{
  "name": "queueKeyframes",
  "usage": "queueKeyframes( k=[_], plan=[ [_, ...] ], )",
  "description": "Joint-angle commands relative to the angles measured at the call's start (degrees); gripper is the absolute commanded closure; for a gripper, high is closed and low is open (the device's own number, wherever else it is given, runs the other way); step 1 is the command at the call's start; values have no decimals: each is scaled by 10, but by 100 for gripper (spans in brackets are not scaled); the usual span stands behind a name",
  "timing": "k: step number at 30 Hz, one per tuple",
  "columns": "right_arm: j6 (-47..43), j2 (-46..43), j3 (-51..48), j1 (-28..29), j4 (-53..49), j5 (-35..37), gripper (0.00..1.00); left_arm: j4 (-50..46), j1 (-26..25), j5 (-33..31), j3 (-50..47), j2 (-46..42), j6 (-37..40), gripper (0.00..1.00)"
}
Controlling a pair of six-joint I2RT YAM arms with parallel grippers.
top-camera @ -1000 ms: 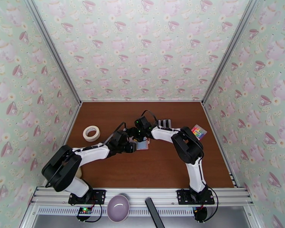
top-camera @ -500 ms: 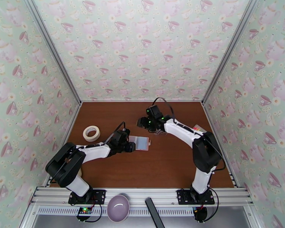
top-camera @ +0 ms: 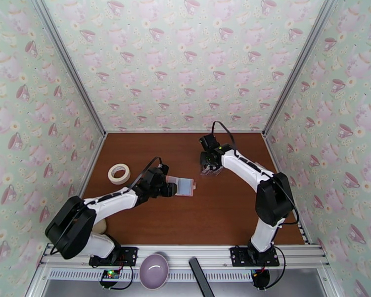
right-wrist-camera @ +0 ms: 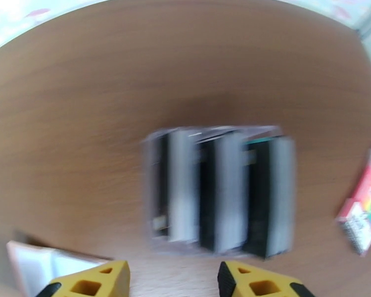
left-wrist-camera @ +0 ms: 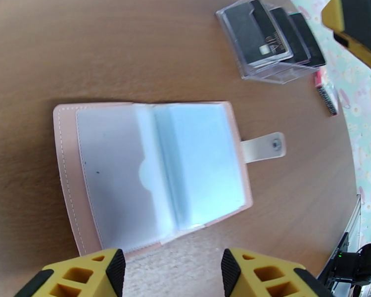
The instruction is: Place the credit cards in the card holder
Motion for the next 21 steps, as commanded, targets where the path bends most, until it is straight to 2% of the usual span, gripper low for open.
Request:
queueKeyframes(
  k=[1,7,13,17,21],
  plan=[
    [-29,-20,6,-30,-17,32,53,-19,0,6,4,-20,4,42],
    [-42,-21,-17,-70,1,16,58,-14,7,8,-4,-18,5,42],
    [-40,-9,-33,-83,22,-5,58,1,15,20,-10,-7,2,42],
    [-35,-8,-44,-87,38,-31,46,4,16,24,-12,-2,1,42],
    [-33,-6,-54,-89,50,-47,41,7,17,26,-14,1,-1,42]
  ],
)
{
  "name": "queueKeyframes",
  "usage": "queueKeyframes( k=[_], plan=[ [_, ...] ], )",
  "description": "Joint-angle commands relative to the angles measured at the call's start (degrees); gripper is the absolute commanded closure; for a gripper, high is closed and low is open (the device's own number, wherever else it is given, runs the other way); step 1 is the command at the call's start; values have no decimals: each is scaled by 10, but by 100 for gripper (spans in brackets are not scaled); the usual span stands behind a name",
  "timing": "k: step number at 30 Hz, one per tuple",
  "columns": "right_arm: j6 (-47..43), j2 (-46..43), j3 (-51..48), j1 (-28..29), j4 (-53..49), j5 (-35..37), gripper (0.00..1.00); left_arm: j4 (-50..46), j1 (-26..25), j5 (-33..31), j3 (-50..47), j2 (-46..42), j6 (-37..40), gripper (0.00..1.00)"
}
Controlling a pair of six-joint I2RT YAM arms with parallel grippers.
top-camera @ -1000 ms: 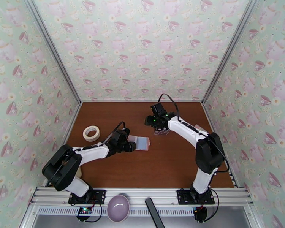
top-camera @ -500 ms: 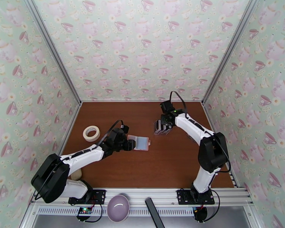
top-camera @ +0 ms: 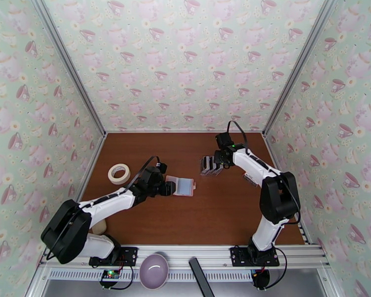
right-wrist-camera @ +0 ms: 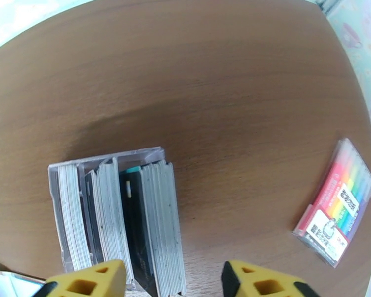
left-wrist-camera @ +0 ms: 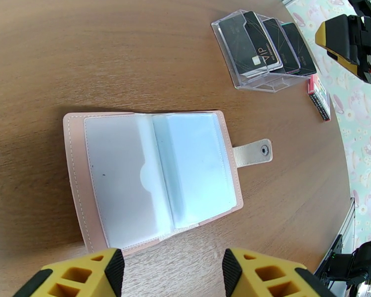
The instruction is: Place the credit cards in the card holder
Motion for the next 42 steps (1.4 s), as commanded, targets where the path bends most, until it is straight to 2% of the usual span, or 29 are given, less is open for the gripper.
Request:
queueKeyframes(
  k=[1,20,31,42],
  plan=[
    [1,2,-9,-5,18,-26,41,9,4,16,-12,9,-1,42],
    [7,16,-55,-40,64,-104,41,21,8,34,7,42,-9,42],
    [7,28,-53,-52,61,-108,42,26,8,37,12,51,-12,42],
    [-2,2,-43,-55,42,-73,45,27,8,37,13,50,-13,42]
  ],
)
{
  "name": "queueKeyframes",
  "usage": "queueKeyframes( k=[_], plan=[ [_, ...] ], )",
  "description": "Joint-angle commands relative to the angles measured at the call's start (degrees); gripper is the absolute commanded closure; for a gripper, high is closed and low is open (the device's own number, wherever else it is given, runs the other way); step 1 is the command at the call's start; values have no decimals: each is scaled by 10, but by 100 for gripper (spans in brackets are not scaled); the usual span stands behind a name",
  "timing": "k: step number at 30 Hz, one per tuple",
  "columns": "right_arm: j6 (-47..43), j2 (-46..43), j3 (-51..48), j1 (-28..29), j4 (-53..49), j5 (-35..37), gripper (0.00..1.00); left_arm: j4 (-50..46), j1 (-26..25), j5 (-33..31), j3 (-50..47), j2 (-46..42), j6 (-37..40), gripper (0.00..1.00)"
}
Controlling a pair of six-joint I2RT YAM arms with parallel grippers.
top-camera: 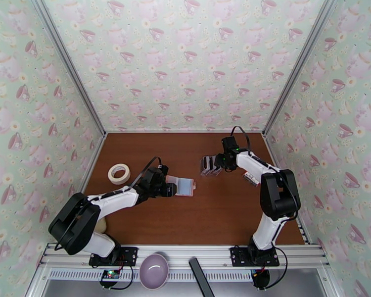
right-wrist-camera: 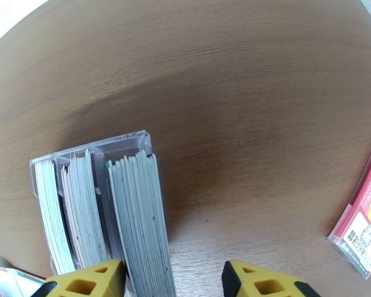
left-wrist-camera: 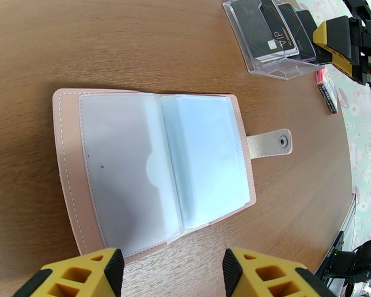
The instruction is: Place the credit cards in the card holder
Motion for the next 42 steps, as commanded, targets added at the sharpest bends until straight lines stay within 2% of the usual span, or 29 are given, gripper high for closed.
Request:
queueKeyframes(
  k=[1,15,18,23,42],
  plan=[
    [-2,-16,7,-6,-18,23,45,11,2,14,12,3,-7,42],
    [-4,-31,16,-4,-23,25,52,20,3,33,10,13,-14,41],
    [-7,-30,16,-2,-22,11,51,22,2,34,9,15,-15,41],
    [-4,-23,6,0,-12,-11,45,23,3,33,7,14,-16,41],
    [-5,-8,-20,-6,-8,-19,45,28,3,38,6,17,-18,41]
  ],
)
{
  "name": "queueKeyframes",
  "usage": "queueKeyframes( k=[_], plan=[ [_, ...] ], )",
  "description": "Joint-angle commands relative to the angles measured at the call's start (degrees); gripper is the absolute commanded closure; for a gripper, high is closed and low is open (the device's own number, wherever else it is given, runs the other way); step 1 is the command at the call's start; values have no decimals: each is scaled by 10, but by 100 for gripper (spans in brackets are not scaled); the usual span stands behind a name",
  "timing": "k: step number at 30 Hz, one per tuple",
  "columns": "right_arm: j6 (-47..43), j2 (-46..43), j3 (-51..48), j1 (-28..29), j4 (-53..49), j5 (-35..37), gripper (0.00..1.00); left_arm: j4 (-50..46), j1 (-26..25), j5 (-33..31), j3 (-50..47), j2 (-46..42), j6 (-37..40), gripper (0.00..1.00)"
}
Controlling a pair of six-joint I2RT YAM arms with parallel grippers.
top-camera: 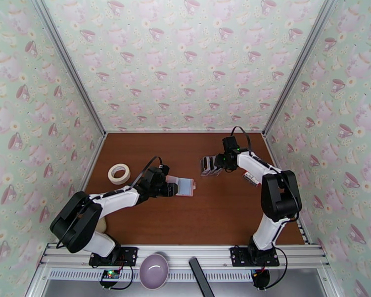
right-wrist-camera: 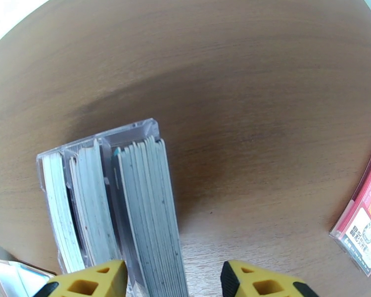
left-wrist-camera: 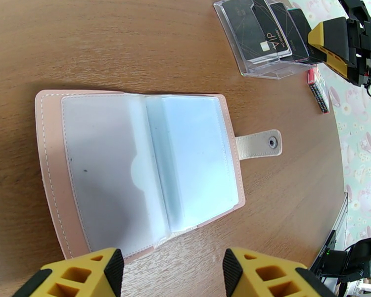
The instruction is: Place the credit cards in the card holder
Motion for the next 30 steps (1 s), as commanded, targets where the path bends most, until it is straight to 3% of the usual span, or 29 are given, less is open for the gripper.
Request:
queueKeyframes(
  k=[1,30],
  plan=[
    [-3,1,-12,-7,-4,-1,45,8,3,13,7,7,-7,41],
    [-19,-19,25,2,-42,73,51,21,3,17,0,11,-13,41]
  ],
)
